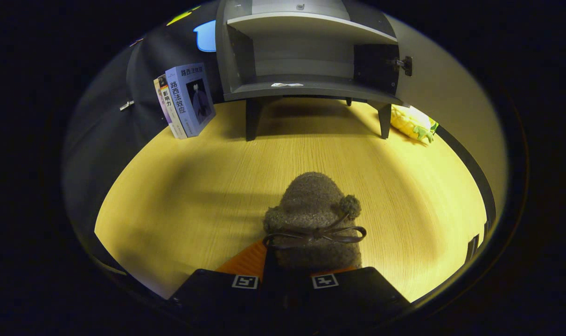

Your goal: Open the shoe cabinet door, grab the shoes and put them into the shoe cabinet, then close the shoe cabinet door.

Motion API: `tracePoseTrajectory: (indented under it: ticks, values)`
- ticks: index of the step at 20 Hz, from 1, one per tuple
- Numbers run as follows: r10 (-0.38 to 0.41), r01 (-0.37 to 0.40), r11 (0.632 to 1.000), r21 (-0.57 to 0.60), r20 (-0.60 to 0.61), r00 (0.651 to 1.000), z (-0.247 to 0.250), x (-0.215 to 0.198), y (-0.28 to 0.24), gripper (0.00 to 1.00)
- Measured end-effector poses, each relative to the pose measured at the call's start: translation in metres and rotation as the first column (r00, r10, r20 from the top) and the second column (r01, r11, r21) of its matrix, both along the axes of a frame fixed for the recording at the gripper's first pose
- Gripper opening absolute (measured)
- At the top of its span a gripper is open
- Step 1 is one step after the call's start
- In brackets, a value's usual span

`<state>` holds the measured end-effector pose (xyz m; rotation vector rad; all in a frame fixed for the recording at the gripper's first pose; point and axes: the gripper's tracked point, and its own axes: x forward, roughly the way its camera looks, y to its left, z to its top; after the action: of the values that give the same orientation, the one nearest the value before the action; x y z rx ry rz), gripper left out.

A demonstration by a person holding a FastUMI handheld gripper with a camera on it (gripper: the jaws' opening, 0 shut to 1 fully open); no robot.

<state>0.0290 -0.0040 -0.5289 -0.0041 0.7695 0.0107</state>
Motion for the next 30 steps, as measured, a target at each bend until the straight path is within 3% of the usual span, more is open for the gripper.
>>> tracePoseTrajectory:
  ticks: [3, 7, 8, 9, 13, 25, 30]
  values:
    - [0.023, -0.021, 0.999, -0.037, 0.059, 0.998, -0.001, 0.011, -0.002, 0.22]
    - [0.076, -0.068, 0.994, -0.083, 0.1, 0.992, 0.0, 0.018, 0.001, 0.22]
    - [0.072, -0.063, 0.994, -0.095, 0.101, 0.992, -0.02, 0.033, -0.004, 0.23]
    - [0.076, -0.068, 0.994, -0.086, 0.095, 0.993, -0.003, 0.02, 0.0, 0.05]
    - [0.092, -0.086, 0.993, -0.084, 0.066, 0.994, 0.003, 0.019, -0.004, 0.05]
    - [0.178, -0.179, 0.984, -0.015, 0.182, 0.967, 0.177, 0.009, -0.039, 0.05]
    - [0.218, -0.22, 0.975, -0.015, 0.195, 0.956, 0.225, 0.005, -0.063, 0.05]
